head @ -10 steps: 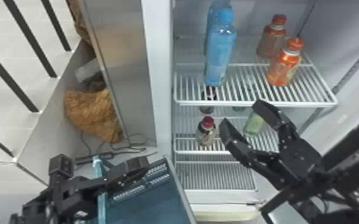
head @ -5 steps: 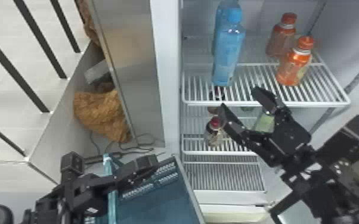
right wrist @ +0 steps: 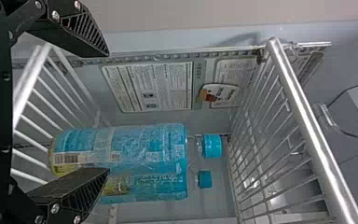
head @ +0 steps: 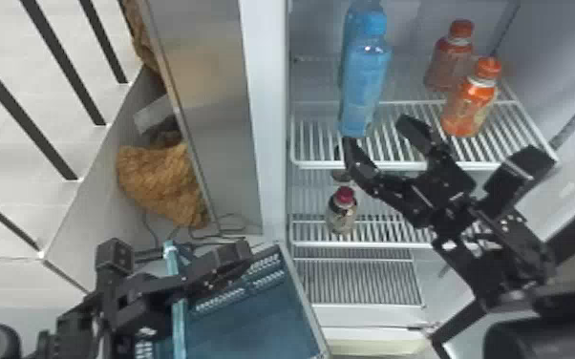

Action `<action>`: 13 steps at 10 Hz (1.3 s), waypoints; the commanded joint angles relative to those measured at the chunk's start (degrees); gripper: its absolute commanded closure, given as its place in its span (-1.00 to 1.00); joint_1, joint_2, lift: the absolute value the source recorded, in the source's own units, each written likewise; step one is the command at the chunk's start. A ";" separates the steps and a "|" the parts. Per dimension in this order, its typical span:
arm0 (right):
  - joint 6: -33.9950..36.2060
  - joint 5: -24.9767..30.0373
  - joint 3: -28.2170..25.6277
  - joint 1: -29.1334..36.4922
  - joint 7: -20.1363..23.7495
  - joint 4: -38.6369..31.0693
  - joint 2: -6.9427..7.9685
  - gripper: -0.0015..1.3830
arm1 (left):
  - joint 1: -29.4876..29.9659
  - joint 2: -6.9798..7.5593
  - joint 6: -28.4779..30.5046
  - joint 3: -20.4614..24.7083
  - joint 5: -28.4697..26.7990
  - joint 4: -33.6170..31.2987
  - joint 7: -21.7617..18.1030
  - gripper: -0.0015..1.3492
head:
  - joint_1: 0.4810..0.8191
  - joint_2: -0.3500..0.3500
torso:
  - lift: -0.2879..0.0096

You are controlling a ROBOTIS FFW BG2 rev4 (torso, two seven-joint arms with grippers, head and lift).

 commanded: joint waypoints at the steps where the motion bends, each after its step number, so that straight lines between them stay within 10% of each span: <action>1: 0.69 0.25 1.01 -2.54 -0.32 1.76 0.16 -0.76 | -0.19 0.00 0.00 -0.10 0.03 0.00 0.05 0.78 | 0.27 0.01 | 0.87; 13: 3.64 1.62 2.26 -14.35 -3.74 12.03 0.95 -0.77 | -1.31 0.09 -0.14 -0.67 -0.08 0.00 0.32 0.78 | 0.27 -0.01 | 0.87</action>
